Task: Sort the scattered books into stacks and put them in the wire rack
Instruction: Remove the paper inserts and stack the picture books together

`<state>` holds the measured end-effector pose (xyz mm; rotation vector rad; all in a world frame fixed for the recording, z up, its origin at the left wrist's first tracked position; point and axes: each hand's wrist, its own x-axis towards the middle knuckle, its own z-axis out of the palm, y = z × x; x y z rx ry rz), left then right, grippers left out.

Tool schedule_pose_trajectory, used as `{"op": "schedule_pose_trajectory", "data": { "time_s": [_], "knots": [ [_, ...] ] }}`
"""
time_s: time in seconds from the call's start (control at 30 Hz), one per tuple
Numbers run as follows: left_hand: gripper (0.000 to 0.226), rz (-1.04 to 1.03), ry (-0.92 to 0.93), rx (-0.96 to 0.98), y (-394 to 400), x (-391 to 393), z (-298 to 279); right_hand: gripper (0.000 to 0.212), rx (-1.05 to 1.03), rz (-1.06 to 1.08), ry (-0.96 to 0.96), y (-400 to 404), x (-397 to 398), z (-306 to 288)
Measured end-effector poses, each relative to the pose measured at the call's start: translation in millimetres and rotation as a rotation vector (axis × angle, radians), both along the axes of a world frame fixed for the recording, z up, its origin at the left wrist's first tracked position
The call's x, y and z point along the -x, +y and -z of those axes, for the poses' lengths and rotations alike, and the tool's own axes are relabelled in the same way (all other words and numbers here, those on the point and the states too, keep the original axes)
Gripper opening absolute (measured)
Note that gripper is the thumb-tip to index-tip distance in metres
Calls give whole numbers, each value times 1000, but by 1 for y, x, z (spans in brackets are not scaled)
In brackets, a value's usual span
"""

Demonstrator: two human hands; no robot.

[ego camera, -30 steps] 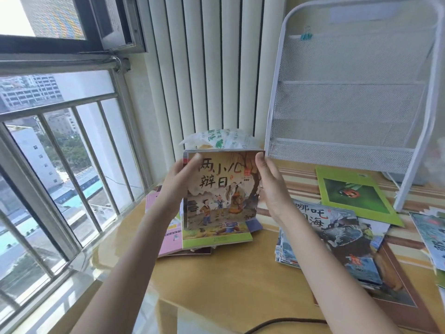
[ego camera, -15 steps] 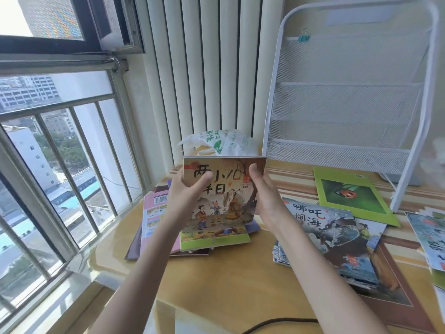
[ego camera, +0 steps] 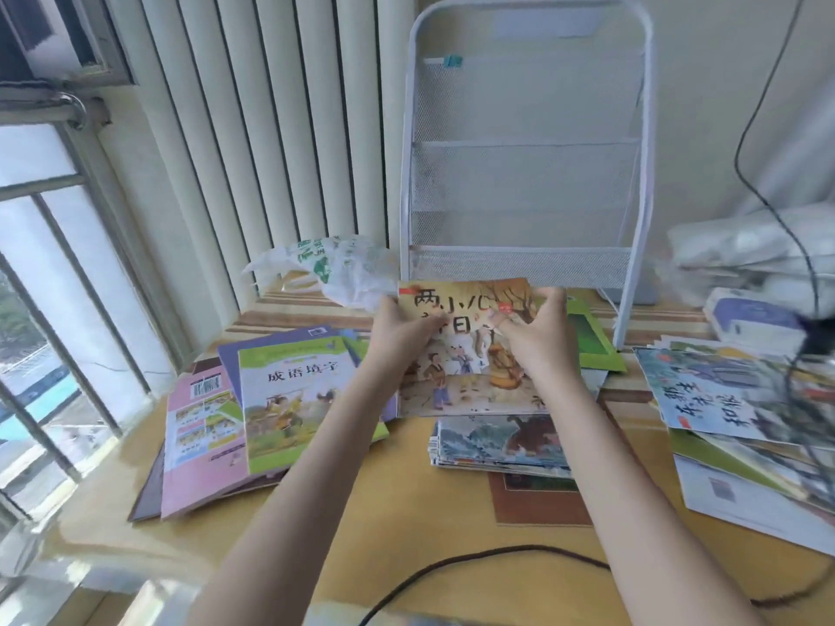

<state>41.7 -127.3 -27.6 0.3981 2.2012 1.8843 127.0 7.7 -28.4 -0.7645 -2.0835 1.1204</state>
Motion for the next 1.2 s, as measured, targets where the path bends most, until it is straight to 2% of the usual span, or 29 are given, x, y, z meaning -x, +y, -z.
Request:
{"op": "schedule_pose_trajectory", "data": {
  "time_s": [0.13,0.2,0.27,0.37,0.43,0.5,0.57,0.67,0.73,0.77,0.8,0.87,0.9,0.97,1.07,1.2],
  "knots": [
    [52,144,126,340,44,-16,32,65,-150,146,-257,34,-26,35],
    [55,125,256,590,54,-21,49,70,-266,172,-415,39,-31,49],
    [62,61,317,707,55,-20,61,67,-352,189,-488,38,-35,61],
    [81,120,198,584,49,-12,76,61,-323,148,-440,38,-35,76],
    [92,176,132,501,44,-13,78,59,-123,47,-341,38,-37,76],
    [94,149,67,395,41,-13,73,59,46,-40,-256,37,-40,73],
    [94,104,-35,285,42,-10,66,59,62,-58,-204,35,-42,72],
    [79,35,-251,69,37,-5,55,56,86,-48,-144,34,-43,74],
    [47,86,-361,-64,34,-5,51,55,112,-56,-134,37,-44,76],
    [37,107,-361,-78,32,-4,52,54,128,-69,-128,38,-43,76],
    [38,128,-343,-73,31,-5,54,53,141,-89,-125,39,-43,76],
    [57,176,-258,28,31,-9,56,52,160,-129,-113,41,-43,76],
    [57,191,-212,68,30,-11,57,52,177,-146,-105,41,-43,76],
    [40,204,-211,28,30,-13,58,52,208,-167,-84,41,-43,76],
    [34,140,-190,22,28,-11,54,50,178,-196,-94,35,-42,76],
    [42,69,-221,2,14,-8,47,49,165,-347,-117,24,-38,77]
  ]
}}
